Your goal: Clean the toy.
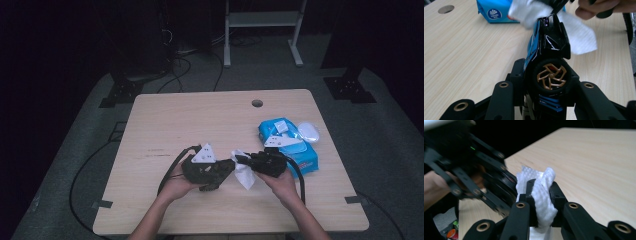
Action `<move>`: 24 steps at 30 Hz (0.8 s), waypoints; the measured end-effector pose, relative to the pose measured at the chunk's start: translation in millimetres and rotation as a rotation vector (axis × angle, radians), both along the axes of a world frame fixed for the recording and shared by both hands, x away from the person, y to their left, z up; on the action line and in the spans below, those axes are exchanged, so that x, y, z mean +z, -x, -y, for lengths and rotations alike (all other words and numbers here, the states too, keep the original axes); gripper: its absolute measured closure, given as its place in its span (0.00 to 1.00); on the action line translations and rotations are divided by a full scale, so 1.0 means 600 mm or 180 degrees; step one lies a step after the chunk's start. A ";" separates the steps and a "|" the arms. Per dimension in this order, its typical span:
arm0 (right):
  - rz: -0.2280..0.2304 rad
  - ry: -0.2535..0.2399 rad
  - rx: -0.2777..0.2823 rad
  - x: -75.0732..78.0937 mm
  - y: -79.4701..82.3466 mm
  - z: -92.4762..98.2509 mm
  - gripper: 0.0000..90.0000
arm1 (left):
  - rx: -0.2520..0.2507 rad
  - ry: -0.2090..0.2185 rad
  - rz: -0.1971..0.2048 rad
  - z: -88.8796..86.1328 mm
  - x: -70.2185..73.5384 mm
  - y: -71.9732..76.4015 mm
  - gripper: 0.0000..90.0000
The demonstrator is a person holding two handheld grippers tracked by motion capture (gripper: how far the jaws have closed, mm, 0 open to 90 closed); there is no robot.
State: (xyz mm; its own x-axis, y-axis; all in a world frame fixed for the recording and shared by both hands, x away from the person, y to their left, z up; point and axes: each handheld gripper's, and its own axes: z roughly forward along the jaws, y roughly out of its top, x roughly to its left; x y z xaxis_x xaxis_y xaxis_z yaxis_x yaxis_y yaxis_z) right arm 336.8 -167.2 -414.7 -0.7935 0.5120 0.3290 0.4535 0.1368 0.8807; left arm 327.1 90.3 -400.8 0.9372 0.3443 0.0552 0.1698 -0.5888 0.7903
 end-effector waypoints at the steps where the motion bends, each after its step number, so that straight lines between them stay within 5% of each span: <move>1: -0.0052 0.0018 -0.0010 -0.007 -0.003 0.002 0.89 | 0.0002 0.0017 -0.0005 -0.001 0.001 0.000 0.70; 4: -0.0182 0.0026 -0.0053 -0.023 -0.008 0.005 0.89 | 0.0002 0.0019 0.0009 -0.001 0.004 -0.001 0.70; 12: -0.0039 -0.0209 0.0073 0.009 0.003 -0.001 0.89 | -0.0008 -0.0001 0.0025 0.004 0.002 0.000 0.70; 19: -0.0326 -0.0179 0.0099 -0.022 -0.008 0.006 0.89 | 0.0032 0.0041 0.0057 0.001 0.006 -0.001 0.71; 24: -0.0239 -0.0390 0.0153 0.004 -0.001 0.004 0.90 | 0.0031 0.0137 0.0124 0.009 0.014 -0.001 0.71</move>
